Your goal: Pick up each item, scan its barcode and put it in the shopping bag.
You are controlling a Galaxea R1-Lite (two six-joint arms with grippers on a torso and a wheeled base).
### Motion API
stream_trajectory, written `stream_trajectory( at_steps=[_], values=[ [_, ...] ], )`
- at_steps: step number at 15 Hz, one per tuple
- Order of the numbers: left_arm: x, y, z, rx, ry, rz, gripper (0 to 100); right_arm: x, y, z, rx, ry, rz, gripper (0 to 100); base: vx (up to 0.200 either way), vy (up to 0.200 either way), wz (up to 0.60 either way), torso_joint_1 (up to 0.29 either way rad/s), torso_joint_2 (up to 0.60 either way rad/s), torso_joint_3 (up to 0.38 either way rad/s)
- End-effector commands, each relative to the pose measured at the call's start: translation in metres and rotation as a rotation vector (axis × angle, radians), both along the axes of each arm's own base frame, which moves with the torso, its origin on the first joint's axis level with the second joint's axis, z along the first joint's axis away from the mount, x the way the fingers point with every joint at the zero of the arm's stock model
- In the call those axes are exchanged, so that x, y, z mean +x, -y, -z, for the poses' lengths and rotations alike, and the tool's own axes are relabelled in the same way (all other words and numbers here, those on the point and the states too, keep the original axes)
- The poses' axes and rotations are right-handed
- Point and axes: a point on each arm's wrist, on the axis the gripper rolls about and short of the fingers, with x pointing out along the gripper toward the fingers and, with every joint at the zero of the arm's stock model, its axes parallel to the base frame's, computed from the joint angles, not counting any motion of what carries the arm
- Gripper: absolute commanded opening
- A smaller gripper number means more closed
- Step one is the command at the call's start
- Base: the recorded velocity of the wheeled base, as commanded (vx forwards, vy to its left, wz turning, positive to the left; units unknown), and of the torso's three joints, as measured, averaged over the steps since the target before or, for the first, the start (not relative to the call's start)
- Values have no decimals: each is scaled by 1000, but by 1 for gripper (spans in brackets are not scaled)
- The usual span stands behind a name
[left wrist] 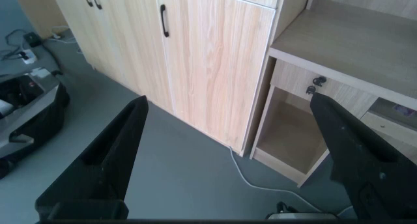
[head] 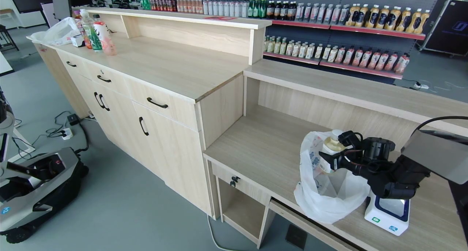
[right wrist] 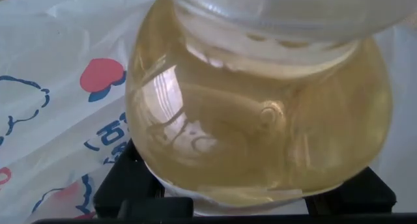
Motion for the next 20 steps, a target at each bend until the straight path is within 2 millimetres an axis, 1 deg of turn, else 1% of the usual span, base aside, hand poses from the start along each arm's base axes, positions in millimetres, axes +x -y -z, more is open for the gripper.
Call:
stream_trajectory(
  at_steps=[1, 3, 6, 7, 9, 11, 13, 14, 15, 16, 17, 18, 19, 20],
  values=[
    [0, 0, 0, 0, 1, 0, 100, 3, 0, 7, 2, 1, -1, 0, 0, 0, 0, 0, 0, 0],
    [0, 0, 0, 0, 1, 0, 100, 6, -3, 9, 12, 14, -5, 0, 0, 0, 0, 0, 0, 0],
    [0, 0, 0, 0, 1, 0, 100, 3, -6, 10, 9, 18, -13, 0, 0, 0, 0, 0, 0, 0],
    [0, 0, 0, 0, 1, 0, 100, 3, -5, 9, 7, 17, -10, 100, 0, 0, 0, 0, 0, 0],
    [0, 0, 0, 0, 1, 0, 100, 3, -3, 4, 12, 24, -3, 100, 0, 0, 0, 0, 0, 0],
    [0, 0, 0, 0, 1, 0, 100, 0, 0, -6, 9, 38, 4, 100, 0, 0, 0, 0, 0, 0],
    [0, 0, 0, 0, 1, 0, 100, -12, 6, -34, 8, 61, 18, 100, 0, 0, 0, 0, 0, 0],
    [0, 0, 0, 0, 1, 0, 100, -17, 5, -51, 9, 71, 20, 100, 0, 0, 0, 0, 0, 0],
    [0, 0, 0, 0, 1, 0, 100, -29, 5, -70, 10, 64, 23, 100, 0, 0, 0, 0, 0, 0],
    [0, 0, 0, 0, 1, 0, 100, -48, 8, -88, 9, 39, 34, 100, 0, 0, 0, 0, 0, 0],
    [0, 0, 0, 0, 1, 0, 100, -65, 9, -102, 9, 6, 41, 100, 0, 0, 0, 0, 0, 0],
    [0, 0, 0, 0, 1, 0, 100, -75, 8, -111, 12, -13, 46, 100, 0, 0, 0, 0, 0, 0],
    [0, 0, 0, 0, 1, 0, 100, -100, 12, -132, 10, -17, 67, 100, 0, 0, 0, 0, 0, 0],
    [0, 0, 0, 0, 1, 0, 100, -102, 13, -133, 10, -16, 71, 100, 0, 0, 0, 0, 0, 0]
  ],
)
